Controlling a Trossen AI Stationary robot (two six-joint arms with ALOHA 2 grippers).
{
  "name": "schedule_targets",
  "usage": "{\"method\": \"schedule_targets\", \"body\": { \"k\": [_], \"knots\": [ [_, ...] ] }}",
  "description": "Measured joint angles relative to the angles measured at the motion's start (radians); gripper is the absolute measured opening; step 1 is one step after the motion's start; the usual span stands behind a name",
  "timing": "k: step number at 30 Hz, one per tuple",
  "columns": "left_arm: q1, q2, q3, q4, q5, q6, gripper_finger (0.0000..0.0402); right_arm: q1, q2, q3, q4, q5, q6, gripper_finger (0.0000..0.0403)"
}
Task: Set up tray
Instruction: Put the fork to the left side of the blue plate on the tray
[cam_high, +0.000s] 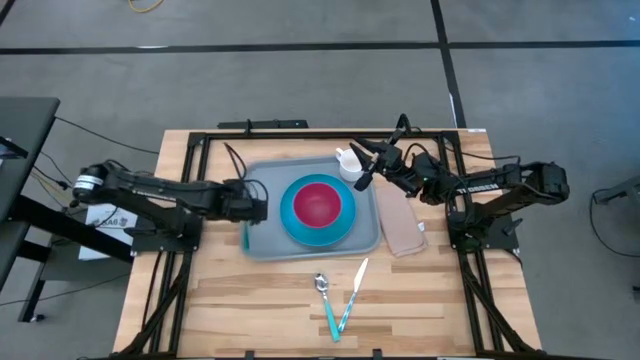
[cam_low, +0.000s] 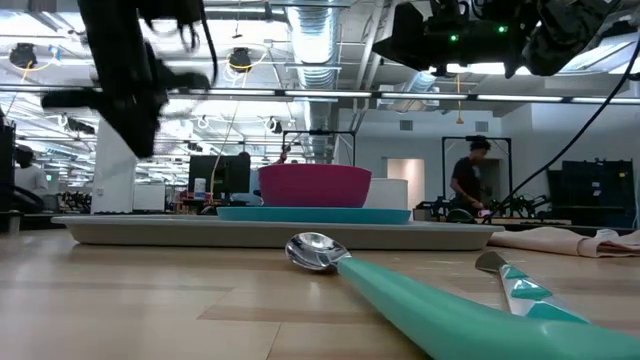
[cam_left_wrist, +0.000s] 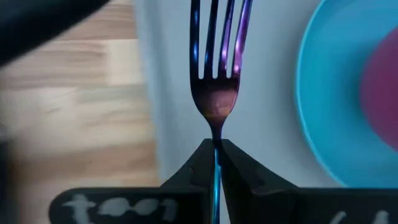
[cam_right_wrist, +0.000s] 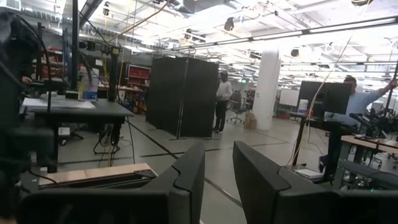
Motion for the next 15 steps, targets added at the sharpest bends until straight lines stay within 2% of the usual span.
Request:
{"method": "schedule_targets", "body": {
  "k": [4,7,15],
  "knots": [
    [0.106,0.008,-0.126,0.247,0.037,0.138,0.0002,0.0,0.0,0.0,0.0,0.0,0.0,0.0079],
    [0.189,0.012,-0.171,0.372,0.07,0.219,0.0002,0.0,0.0,0.0,0.001,0.001,0.0,0.0079],
    [0.333,0.066,-0.178,0.39,0.103,0.316,0.0002,-0.002,0.0,0.0,0.001,0.003,-0.002,0.0079]
  ]
}}
